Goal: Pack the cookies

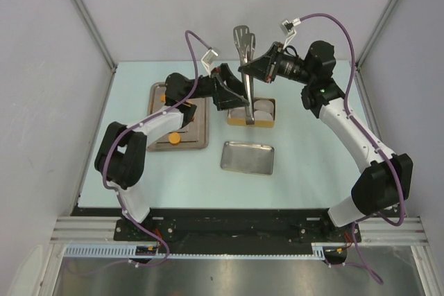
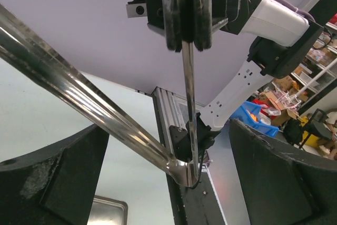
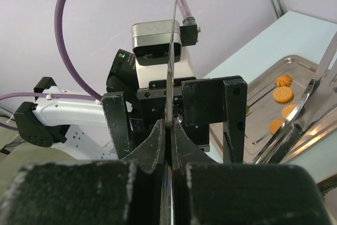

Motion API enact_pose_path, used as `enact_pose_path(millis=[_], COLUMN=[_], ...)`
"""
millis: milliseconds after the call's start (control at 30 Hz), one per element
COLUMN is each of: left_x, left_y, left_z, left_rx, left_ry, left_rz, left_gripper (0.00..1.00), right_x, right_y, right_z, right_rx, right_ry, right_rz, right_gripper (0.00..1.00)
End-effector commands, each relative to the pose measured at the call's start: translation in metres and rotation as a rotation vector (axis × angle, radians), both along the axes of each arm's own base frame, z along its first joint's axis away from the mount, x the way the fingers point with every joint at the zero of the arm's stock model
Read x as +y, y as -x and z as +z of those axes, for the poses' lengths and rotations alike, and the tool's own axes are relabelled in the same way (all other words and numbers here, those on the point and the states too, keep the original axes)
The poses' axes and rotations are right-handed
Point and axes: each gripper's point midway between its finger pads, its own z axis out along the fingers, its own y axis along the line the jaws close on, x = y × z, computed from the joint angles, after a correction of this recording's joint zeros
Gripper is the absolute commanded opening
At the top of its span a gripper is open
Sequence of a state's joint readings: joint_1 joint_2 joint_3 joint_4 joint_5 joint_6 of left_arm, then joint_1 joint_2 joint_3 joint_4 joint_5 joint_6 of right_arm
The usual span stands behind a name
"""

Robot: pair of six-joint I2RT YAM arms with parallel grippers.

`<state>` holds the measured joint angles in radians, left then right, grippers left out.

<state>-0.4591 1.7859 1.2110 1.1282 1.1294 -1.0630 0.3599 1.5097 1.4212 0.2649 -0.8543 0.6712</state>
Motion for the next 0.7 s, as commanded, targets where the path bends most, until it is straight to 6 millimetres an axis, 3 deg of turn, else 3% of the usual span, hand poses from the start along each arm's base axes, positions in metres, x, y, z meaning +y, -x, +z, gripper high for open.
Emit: enact_pose_path(millis=[0,667], left_x=[-0.003,-0.015], left_y=[0.015,0.017], left_z=[0.025,0.019], left_rx=[-0.08,-0.029], left_ry=[0.059,0.07], left_rz=[-0.051,-0.058], left_gripper=[1.0,0.89], right_x=[0.003,0.008], right_y=[0.004,0.007], right_z=[0.012,0.01], right_rx=[-0.048,-0.043], right_ry=[-0.024,-0.029], right_rz=[0.013,0.025], right_gripper=[0.0,0.0])
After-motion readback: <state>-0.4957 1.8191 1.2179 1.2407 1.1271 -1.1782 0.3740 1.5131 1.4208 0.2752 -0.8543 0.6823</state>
